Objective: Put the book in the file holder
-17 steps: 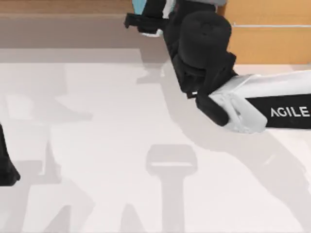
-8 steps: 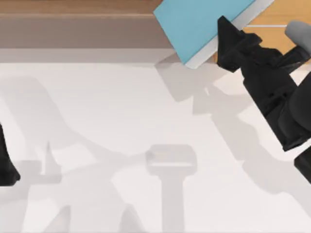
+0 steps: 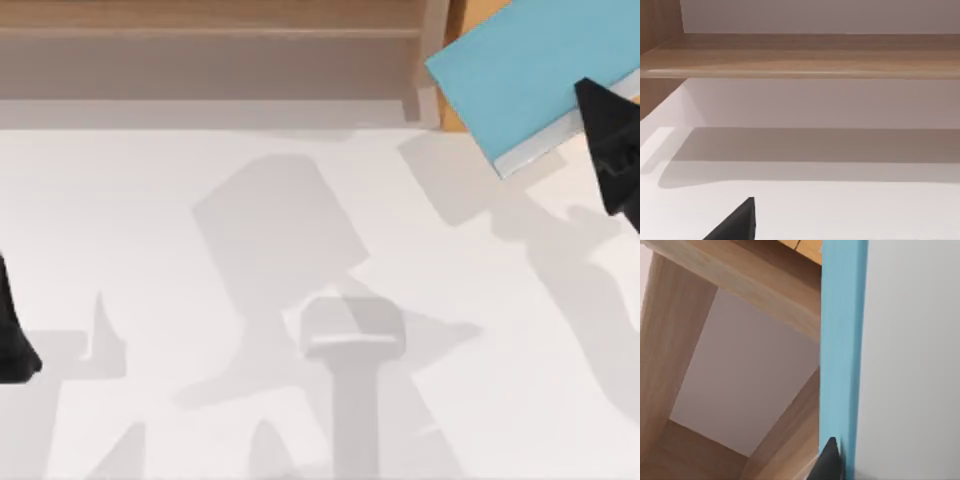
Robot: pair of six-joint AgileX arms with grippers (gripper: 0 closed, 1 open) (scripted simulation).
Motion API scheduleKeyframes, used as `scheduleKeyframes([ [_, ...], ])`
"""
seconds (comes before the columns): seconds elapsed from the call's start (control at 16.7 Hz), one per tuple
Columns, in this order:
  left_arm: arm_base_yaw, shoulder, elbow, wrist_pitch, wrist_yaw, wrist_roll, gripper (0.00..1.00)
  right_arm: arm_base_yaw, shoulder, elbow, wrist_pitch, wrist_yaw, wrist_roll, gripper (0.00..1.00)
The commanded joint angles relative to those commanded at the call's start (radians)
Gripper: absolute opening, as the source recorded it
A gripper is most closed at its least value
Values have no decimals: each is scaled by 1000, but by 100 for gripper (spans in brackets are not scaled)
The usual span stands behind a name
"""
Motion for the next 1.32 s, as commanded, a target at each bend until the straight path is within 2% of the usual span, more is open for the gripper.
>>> scheduleKeyframes([
  [0.3, 0, 0, 0, 0, 0, 0, 100, -304, 94, 53, -114, -151, 144, 0],
  [0.72, 0, 0, 0, 0, 0, 0, 100, -682, 275, 303, -323, -319, 289, 0],
  [1.02, 0, 0, 0, 0, 0, 0, 100, -789, 399, 496, -426, -390, 352, 0],
  [1.32, 0, 0, 0, 0, 0, 0, 100, -797, 430, 532, -447, -403, 365, 0],
])
